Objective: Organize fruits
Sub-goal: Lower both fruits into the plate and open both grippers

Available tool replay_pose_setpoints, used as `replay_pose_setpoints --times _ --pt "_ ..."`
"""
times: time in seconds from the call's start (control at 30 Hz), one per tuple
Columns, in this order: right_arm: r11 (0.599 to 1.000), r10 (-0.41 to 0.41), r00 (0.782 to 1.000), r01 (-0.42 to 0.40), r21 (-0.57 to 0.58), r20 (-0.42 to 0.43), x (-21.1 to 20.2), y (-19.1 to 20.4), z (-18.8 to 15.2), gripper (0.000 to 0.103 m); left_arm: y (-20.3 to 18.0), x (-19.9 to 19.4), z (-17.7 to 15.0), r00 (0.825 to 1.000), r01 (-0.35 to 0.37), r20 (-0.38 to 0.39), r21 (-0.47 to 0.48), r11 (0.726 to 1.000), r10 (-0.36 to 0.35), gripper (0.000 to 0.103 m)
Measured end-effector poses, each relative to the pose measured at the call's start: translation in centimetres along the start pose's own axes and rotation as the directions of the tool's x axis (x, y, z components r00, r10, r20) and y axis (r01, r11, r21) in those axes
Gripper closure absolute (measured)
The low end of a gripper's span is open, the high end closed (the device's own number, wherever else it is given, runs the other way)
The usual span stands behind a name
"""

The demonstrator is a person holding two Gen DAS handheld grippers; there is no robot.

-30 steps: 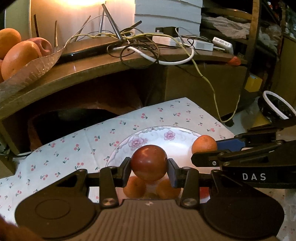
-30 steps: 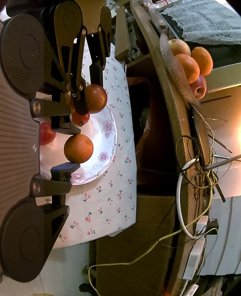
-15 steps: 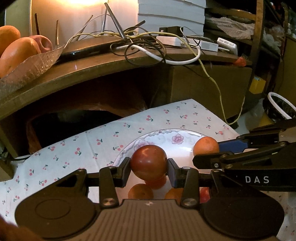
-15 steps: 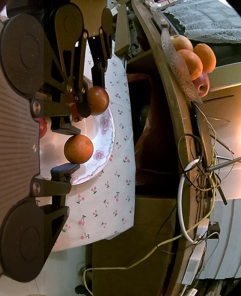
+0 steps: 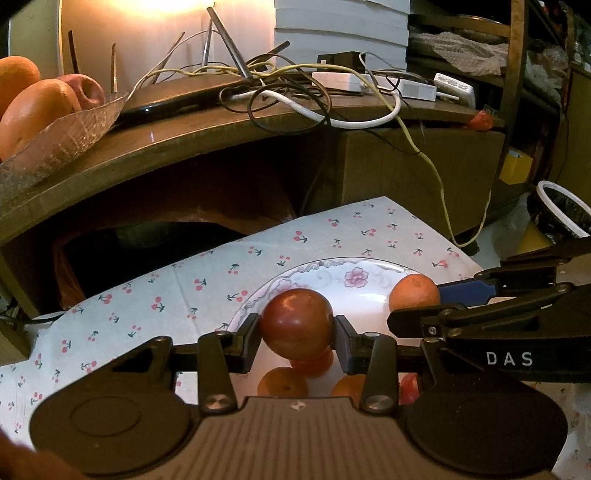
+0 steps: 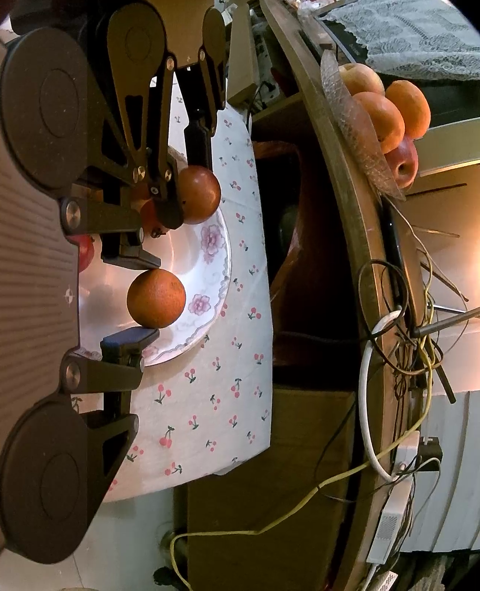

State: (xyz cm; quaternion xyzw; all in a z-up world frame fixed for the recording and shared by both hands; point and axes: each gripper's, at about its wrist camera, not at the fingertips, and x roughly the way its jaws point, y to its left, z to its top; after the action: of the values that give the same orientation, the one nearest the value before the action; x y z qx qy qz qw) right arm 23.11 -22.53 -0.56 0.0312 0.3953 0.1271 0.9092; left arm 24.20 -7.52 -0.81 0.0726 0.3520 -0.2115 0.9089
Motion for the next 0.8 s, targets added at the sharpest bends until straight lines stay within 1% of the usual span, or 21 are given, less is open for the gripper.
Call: replay_pose_setpoints --times 0.13,0.23,0.43,0.8 --pt "1.0 -0.006 1.0 0.006 -0.001 0.006 -0.1 0.0 0.0 0.064 0.0 -0.1 0.1 1.0 -0.002 0.003 -0.001 1.0 0.002 0.056" --pt "1.0 -0.006 1.0 0.006 0.003 0.017 -0.4 -0.1 0.1 0.062 0.0 -0.4 0.2 1.0 -0.012 0.011 0.004 1.0 0.012 0.056" --pt "1.0 -0.003 1.0 0.003 -0.002 0.026 -0.8 0.0 0.1 0.061 0.1 -1.2 0.4 0.999 -0.024 0.023 0.007 1.0 0.024 0.055" --pt "1.0 -0.023 0.999 0.022 0.018 0.045 -3.2 0.1 -0.3 0.057 -0.5 -4.1 0.7 0.998 -0.048 0.036 -0.003 0.999 0.048 0.054"
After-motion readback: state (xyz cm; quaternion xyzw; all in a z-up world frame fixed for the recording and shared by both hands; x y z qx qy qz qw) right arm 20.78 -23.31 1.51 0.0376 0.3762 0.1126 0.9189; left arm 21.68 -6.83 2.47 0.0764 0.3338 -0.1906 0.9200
